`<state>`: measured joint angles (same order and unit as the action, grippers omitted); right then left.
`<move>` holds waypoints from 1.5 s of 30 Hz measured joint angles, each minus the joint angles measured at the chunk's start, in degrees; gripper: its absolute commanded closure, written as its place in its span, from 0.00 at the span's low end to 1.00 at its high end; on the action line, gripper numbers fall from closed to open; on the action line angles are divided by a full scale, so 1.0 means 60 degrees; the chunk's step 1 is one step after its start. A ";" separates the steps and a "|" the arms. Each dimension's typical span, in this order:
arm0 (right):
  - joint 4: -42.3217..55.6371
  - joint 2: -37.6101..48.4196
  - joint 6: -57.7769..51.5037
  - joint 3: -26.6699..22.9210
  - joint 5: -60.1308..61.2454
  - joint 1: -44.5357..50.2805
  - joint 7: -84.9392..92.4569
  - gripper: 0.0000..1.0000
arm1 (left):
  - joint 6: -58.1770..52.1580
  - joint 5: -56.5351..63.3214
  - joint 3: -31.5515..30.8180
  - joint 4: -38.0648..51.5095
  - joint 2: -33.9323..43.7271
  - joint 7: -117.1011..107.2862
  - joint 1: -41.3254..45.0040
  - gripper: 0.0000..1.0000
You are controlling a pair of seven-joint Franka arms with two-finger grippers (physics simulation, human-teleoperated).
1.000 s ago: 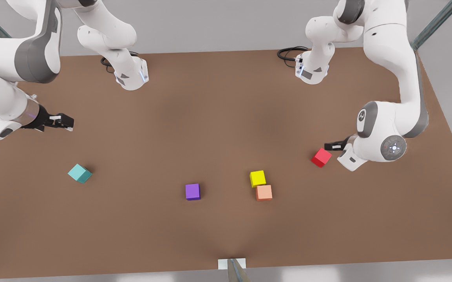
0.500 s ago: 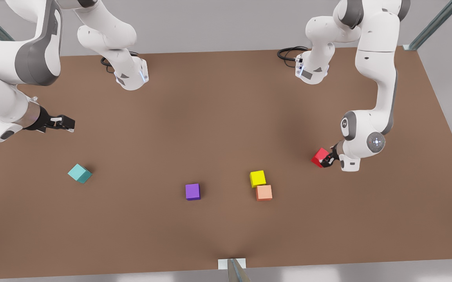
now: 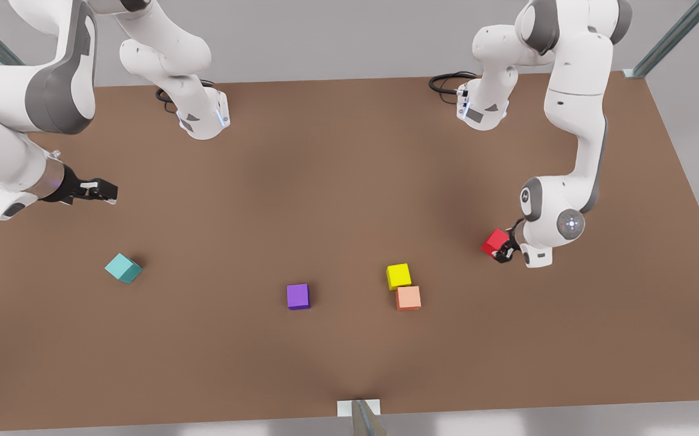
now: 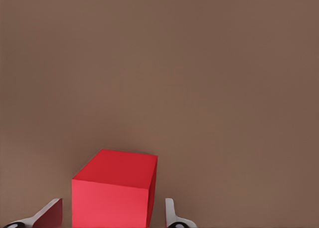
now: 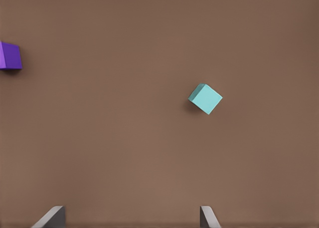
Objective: Pick up red wooden cube and pass to hand red wooden cube and place in blue wooden cube
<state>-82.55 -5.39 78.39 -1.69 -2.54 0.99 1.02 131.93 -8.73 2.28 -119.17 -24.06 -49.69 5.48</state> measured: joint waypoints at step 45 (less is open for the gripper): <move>-0.0073 -0.6621 -0.0999 0.0646 1.2593 0.0025 0.7947 0.00 | -0.4043 -0.6089 -0.6241 0.9457 -0.5017 0.3917 0.0106 0.48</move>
<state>-82.99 -45.12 72.39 2.19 73.02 1.14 48.71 107.67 -45.26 -35.16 -62.42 -54.16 -26.19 6.12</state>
